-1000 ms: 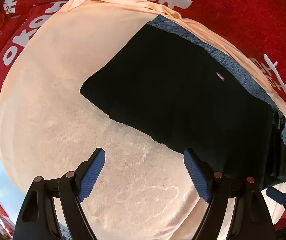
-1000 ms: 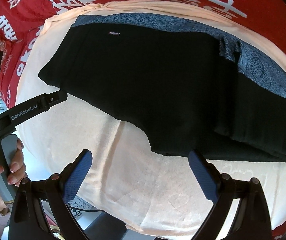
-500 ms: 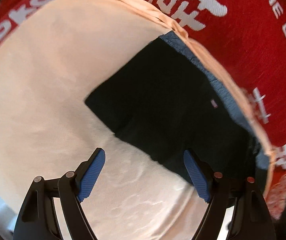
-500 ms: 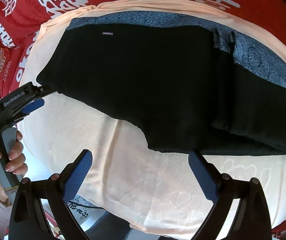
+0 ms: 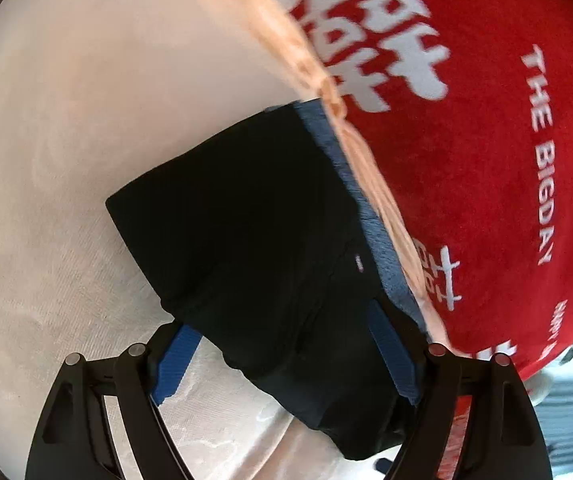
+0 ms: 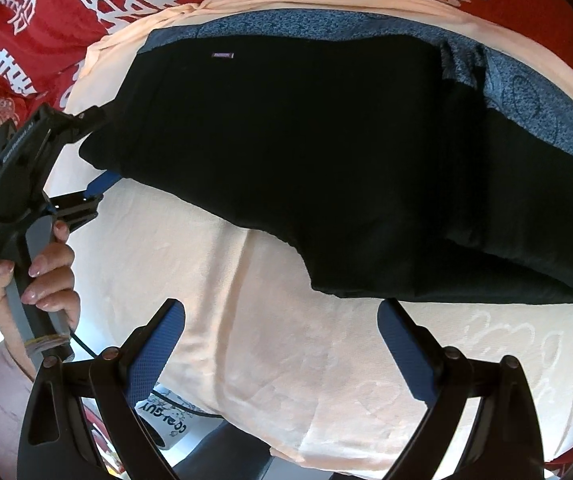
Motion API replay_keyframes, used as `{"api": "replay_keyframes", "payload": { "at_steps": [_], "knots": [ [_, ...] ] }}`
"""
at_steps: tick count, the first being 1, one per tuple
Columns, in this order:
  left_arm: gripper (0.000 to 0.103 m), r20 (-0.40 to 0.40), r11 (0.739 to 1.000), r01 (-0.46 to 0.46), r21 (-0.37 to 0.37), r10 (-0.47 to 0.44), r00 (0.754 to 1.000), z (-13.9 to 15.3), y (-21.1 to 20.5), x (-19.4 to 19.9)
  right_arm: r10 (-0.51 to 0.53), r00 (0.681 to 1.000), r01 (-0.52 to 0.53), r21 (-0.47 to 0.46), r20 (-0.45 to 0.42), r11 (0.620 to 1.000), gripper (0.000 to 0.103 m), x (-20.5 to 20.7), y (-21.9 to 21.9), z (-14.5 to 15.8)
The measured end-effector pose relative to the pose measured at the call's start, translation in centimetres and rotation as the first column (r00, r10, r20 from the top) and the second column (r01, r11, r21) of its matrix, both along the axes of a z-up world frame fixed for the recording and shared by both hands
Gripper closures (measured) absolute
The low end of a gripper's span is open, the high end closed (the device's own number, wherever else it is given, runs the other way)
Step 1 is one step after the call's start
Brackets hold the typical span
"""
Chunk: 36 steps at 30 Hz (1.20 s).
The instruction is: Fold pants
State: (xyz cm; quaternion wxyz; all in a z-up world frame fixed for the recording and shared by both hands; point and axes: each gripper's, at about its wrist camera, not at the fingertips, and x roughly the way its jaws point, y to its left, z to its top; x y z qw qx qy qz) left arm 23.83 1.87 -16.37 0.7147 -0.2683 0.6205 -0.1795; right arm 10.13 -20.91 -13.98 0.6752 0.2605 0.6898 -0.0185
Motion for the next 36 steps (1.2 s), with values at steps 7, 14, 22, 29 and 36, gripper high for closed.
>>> {"api": "replay_keyframes", "payload": {
  "at_steps": [7,14,22,29,36],
  "knots": [
    [0.026,0.001,0.985,0.008,0.175,-0.008,1.000,-0.5,-1.9,0.4,-0.013,0.999,0.013,-0.015,0.039,1.000,0.005,0.0,-0.6,1.1],
    [0.068,0.204,0.833,0.143,0.534,-0.291,0.935,2.8,-6.5,-2.2,-0.046,0.996,0.050,-0.044,0.082,0.998,0.005,1.6,-3.6,2.7],
    [0.069,0.321,0.525,0.156,0.837,-0.701,0.637,4.2,-12.6,-8.4,0.023,0.983,-0.035,0.060,0.183,0.998,0.005,11.5,-5.4,6.5],
    [0.069,0.302,0.481,0.152,0.863,-0.734,0.608,4.3,-12.7,-8.7,0.229,0.961,-0.256,0.186,0.154,0.949,0.005,21.7,1.5,6.6],
    [0.069,0.306,0.493,0.167,0.854,-0.735,0.605,4.6,-12.8,-8.9,0.458,0.888,-0.453,0.102,-0.036,0.886,0.015,26.0,7.7,1.7]
  ]
}}
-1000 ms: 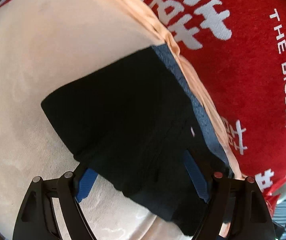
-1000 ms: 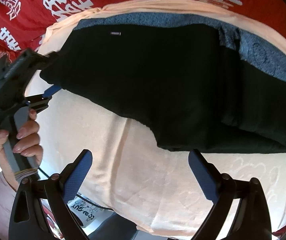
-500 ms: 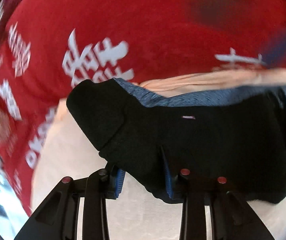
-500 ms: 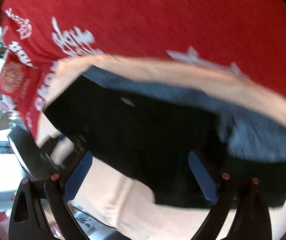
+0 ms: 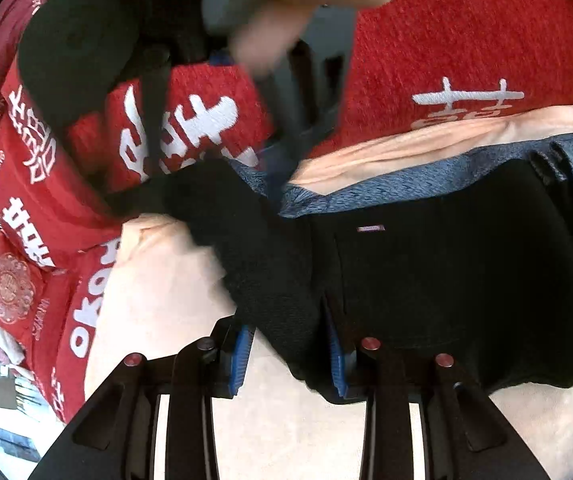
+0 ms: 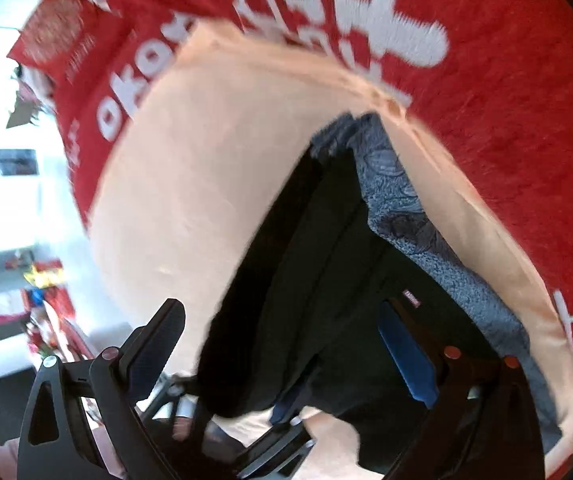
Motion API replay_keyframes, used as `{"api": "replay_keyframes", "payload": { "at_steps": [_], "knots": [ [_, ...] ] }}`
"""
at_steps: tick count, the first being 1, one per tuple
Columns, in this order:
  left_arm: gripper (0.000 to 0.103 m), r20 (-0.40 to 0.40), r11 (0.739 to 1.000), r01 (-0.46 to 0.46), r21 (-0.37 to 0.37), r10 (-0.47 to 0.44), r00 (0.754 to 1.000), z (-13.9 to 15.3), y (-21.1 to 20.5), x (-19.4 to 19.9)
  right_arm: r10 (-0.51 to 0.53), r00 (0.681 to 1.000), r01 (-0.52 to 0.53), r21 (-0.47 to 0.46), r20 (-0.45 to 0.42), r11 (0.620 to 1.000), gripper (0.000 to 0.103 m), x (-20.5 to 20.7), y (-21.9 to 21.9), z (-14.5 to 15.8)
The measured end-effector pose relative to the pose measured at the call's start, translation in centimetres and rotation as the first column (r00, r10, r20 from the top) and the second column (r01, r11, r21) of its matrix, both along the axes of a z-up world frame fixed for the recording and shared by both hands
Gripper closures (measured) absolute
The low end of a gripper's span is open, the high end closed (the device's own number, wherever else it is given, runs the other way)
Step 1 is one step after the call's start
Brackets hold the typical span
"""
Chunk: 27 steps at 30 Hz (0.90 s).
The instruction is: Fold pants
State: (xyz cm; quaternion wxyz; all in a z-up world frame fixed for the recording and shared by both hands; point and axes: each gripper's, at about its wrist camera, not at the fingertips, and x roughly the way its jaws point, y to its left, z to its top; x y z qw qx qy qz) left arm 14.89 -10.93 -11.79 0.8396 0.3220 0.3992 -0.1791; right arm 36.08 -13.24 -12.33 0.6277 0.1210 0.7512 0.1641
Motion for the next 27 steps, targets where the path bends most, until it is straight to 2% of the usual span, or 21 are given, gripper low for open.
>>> {"api": "replay_keyframes", "payload": {
  "at_steps": [1,2,3,5,9,14,17,21,25,27],
  "knots": [
    [0.069,0.012,1.000,0.018,-0.006,-0.018,1.000,0.4,-0.2,-0.4,-0.004,1.000,0.004,0.001,-0.020,1.000,0.031,-0.2,0.0,-0.6],
    [0.069,0.022,1.000,0.031,-0.005,-0.031,0.999,0.8,-0.5,-0.8,-0.024,0.999,0.026,0.036,-0.047,0.999,0.077,-0.2,-0.4,-1.1],
    [0.069,0.028,0.999,0.043,-0.009,-0.043,0.999,1.4,-0.8,-1.2,-0.057,0.996,0.061,0.066,-0.062,0.996,0.087,-0.3,-0.9,-1.4],
    [0.069,0.030,0.998,0.061,-0.032,-0.060,0.998,2.8,-1.3,-1.8,-0.105,0.994,0.108,0.079,-0.040,0.991,0.087,-0.9,-2.0,-1.0],
    [0.069,0.044,0.989,0.116,-0.094,-0.112,0.993,6.4,-3.2,-3.5,-0.170,0.984,0.160,0.165,0.051,0.973,0.087,-3.4,-4.8,2.0],
    [0.069,0.029,0.962,0.205,-0.178,-0.203,0.979,10.4,-7.2,-6.6,-0.322,0.938,0.274,0.293,0.130,0.916,0.087,-8.0,-10.5,6.1],
    [0.069,0.003,0.938,0.264,-0.225,-0.270,0.963,11.8,-10.4,-8.8,-0.423,0.889,0.345,0.353,0.174,0.870,0.087,-11.9,-14.4,8.2],
    [0.069,-0.024,0.902,0.356,-0.245,-0.372,0.928,12.0,-15.8,-13.0,-0.558,0.803,0.450,0.402,0.208,0.797,0.087,-18.3,-20.3,10.0],
    [0.068,-0.048,0.874,0.434,-0.218,-0.454,0.890,10.2,-20.4,-16.9,-0.666,0.718,0.547,0.427,0.203,0.720,0.087,-24.8,-26.1,9.6],
    [0.068,-0.070,0.861,0.470,-0.194,-0.490,0.869,8.7,-22.7,-18.9,-0.725,0.666,0.606,0.439,0.176,0.663,0.087,-28.4,-28.9,8.3]
  ]
}}
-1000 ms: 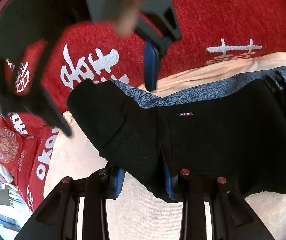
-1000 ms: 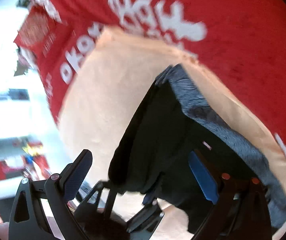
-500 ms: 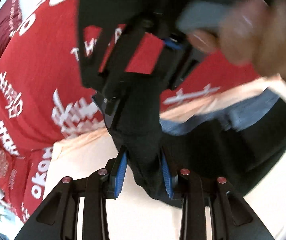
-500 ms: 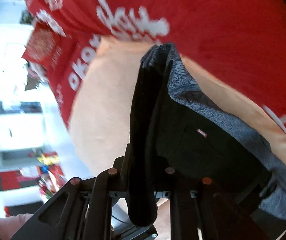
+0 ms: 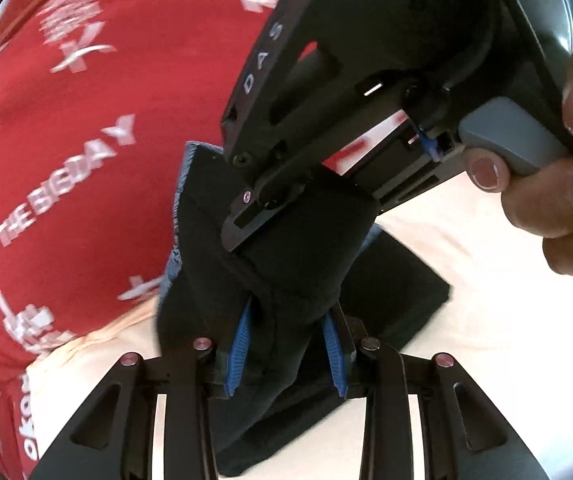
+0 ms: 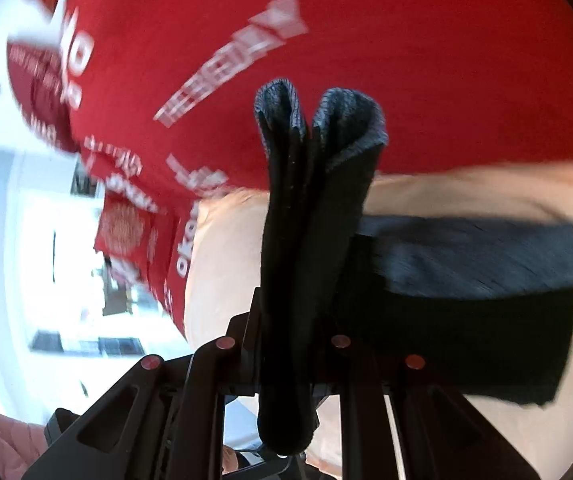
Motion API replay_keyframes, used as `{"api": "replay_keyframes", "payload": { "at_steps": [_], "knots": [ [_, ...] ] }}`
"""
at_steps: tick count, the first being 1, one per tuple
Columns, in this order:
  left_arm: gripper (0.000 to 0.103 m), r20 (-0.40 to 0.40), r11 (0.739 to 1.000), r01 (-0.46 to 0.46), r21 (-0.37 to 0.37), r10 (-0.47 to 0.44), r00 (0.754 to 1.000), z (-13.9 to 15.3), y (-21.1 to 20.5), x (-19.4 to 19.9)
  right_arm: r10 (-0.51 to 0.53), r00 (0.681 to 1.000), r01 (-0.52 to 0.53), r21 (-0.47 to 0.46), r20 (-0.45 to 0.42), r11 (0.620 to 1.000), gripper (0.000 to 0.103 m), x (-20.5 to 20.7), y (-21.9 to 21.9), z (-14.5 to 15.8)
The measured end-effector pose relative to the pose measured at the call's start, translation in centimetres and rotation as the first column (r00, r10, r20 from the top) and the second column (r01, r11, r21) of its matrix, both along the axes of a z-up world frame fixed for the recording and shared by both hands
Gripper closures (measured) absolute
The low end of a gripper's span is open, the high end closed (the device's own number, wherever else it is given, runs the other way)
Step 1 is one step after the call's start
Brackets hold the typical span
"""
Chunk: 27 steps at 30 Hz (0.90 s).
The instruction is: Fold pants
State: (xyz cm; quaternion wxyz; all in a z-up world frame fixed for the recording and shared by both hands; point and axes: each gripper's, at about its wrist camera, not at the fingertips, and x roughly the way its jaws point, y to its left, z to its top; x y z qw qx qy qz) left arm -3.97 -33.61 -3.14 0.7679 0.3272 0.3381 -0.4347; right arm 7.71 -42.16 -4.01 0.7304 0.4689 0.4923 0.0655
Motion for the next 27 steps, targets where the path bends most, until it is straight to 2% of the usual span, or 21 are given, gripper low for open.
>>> {"api": "replay_keyframes", "payload": {
  "at_steps": [5,8,11,14,16,18,20,23,24,25,27],
  "knots": [
    [0.069,-0.023,0.995,0.061,0.084,-0.060,0.998,-4.4,-3.3,-2.7,-0.098,0.994,0.099,0.031,-0.047,0.995,0.087,-6.0,-4.8,-4.1],
    [0.069,-0.034,0.988,0.078,0.136,-0.074,0.997,-6.6,-4.1,-3.5,-0.136,0.987,0.140,0.042,-0.088,0.989,0.087,-7.5,-5.7,-7.7],
    [0.068,-0.044,0.983,0.086,0.164,-0.079,0.996,-7.5,-4.1,-3.8,-0.158,0.980,0.165,0.045,-0.124,0.985,0.087,-9.2,-6.3,-10.7],
    [0.055,-0.067,0.980,0.102,0.170,-0.092,0.994,-7.1,-3.2,-3.8,-0.175,0.972,0.184,0.050,-0.154,0.982,0.085,-10.1,-6.5,-12.8],
    [0.050,-0.068,0.981,0.103,0.163,-0.093,0.993,-6.1,-2.4,-3.7,-0.167,0.973,0.172,0.014,-0.158,0.985,0.084,-10.4,-6.4,-12.9],
    [0.022,-0.052,0.985,0.075,0.157,-0.067,0.996,-5.0,-0.9,-2.7,-0.163,0.973,0.160,-0.034,-0.164,0.987,0.081,-10.3,-6.3,-12.5],
    [0.022,-0.056,0.991,0.032,0.133,-0.025,0.998,-3.7,0.5,-1.3,-0.154,0.972,0.138,-0.101,-0.175,0.985,0.077,-10.2,-6.3,-11.7],
    [0.022,-0.071,0.988,-0.065,0.137,0.075,0.995,-2.8,2.4,1.6,-0.157,0.966,0.113,-0.210,-0.204,0.971,0.072,-10.5,-6.3,-10.2],
    [0.022,-0.087,0.983,-0.109,0.145,0.123,0.989,-2.9,2.9,3.0,-0.167,0.961,0.108,-0.257,-0.221,0.960,0.064,-10.7,-6.3,-9.8],
    [0.022,-0.100,0.978,-0.145,0.153,0.162,0.982,-3.1,3.4,4.2,-0.180,0.952,0.097,-0.315,-0.248,0.944,0.060,-11.0,-6.2,-9.3],
    [0.022,-0.128,0.954,-0.242,0.177,0.266,0.955,-4.0,4.4,7.4,-0.204,0.944,0.098,-0.366,-0.261,0.925,0.058,-11.9,-6.1,-8.2]
  ]
}}
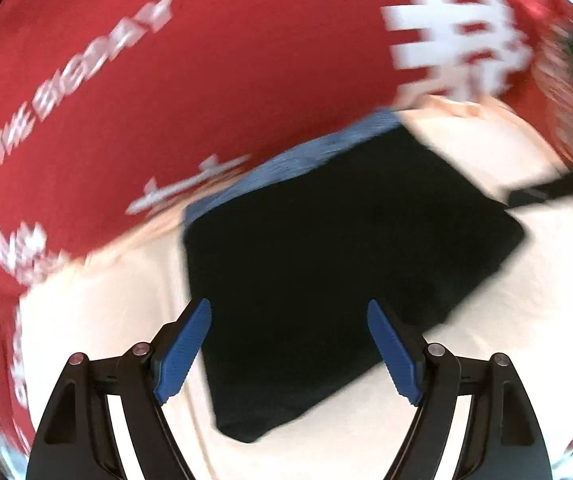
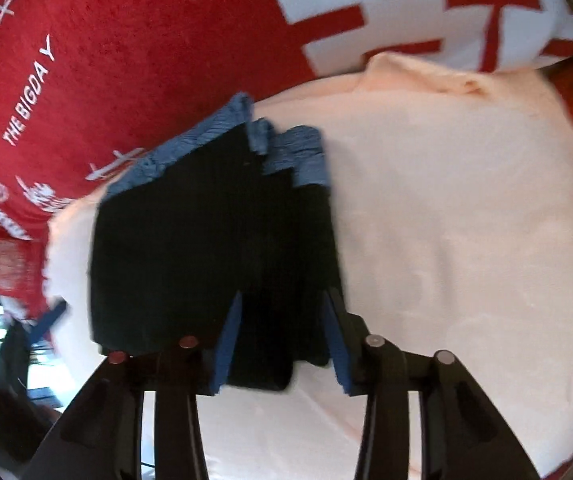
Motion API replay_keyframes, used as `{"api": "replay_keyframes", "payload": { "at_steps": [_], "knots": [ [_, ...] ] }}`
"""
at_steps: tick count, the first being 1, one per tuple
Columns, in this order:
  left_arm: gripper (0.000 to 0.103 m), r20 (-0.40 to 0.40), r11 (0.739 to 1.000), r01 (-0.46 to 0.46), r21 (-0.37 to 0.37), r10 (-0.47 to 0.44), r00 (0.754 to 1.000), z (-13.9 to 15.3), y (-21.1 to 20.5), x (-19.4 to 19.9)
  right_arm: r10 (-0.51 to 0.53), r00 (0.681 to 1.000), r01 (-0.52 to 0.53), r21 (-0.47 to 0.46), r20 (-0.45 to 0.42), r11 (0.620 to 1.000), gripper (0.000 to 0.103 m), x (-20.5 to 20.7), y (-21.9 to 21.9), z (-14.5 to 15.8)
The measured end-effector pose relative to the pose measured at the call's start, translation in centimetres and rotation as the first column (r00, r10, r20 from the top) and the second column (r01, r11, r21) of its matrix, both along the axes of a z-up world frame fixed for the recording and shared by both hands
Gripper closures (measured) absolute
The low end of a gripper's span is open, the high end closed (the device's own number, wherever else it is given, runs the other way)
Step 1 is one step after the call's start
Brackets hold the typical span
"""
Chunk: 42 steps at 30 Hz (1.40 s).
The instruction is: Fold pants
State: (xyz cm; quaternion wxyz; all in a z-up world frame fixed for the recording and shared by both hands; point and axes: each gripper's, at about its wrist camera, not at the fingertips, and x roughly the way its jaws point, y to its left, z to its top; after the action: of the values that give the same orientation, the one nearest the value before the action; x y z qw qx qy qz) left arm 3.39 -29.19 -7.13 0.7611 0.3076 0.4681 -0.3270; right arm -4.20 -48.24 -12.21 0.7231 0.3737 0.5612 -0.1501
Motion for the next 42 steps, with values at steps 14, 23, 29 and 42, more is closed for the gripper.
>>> {"api": "replay_keyframes", "payload": {
  "at_steps": [14,23,29,42],
  "knots": [
    [0.022,-0.205,0.893,-0.449,0.001,0.440,0.874,-4.8,2.0,14.5,0.048,0.995,-0.047,-0.009,0.086,0.999,0.061,3.9,3.2,2.7],
    [0.021,-0.171,0.920,-0.391,0.019,0.389,0.905,-5.5,2.2,12.2,0.053,0.998,-0.053,0.009,0.026,0.999,0.066,2.2,4.5,-1.0],
    [0.021,-0.203,0.920,-0.391,0.025,0.387,0.899,-3.2,3.2,10.7,0.040,0.999,-0.040,-0.012,0.001,0.999,0.066,2.4,4.8,-0.7],
    [0.021,-0.216,0.946,-0.317,0.066,0.324,0.921,-3.8,3.5,5.3,0.034,0.999,-0.034,-0.035,0.000,0.999,0.063,2.7,5.5,-1.0]
  ]
}}
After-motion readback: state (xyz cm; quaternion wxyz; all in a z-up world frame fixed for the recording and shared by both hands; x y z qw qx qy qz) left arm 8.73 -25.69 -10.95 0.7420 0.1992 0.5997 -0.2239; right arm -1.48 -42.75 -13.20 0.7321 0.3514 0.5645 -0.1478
